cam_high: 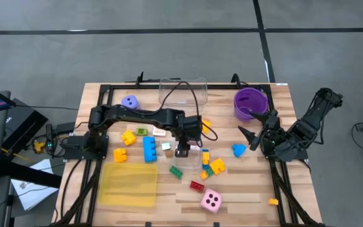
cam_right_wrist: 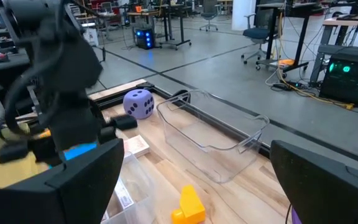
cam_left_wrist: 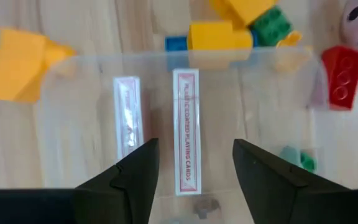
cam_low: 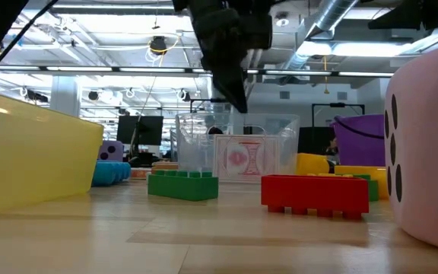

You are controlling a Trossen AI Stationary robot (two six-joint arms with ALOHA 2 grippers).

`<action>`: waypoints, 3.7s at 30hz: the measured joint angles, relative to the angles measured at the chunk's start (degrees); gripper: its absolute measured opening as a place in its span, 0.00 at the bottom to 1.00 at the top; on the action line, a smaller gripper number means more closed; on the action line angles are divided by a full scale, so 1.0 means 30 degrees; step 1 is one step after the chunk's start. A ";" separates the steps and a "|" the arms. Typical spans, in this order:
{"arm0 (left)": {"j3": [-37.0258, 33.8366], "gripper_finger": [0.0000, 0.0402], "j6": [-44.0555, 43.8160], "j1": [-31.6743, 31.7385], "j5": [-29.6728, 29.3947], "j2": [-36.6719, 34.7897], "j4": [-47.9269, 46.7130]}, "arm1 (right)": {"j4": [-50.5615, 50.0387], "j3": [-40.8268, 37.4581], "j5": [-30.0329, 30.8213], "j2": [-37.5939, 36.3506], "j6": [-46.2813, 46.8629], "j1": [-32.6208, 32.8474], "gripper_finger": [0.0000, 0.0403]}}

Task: Pick & Place Toys
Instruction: Put the orange playing card box into the bottom transparent bin

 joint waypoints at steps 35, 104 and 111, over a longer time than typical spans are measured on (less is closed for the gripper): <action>-0.7705 0.72 -0.6136 -0.0123 -0.7031 -0.9730 0.3724 | -0.1839 0.0007 -0.0109 -0.0030 0.2011 0.0000 0.98; -1.4455 0.99 -1.5922 0.4280 -0.4374 -0.4495 0.7683 | -0.2280 0.0022 -0.0372 -0.0481 0.1851 0.0000 0.98; -1.4468 0.89 -1.5929 0.4316 -0.4204 -0.4596 0.7301 | -0.2368 0.0022 -0.0498 -0.0481 0.1851 0.0000 0.98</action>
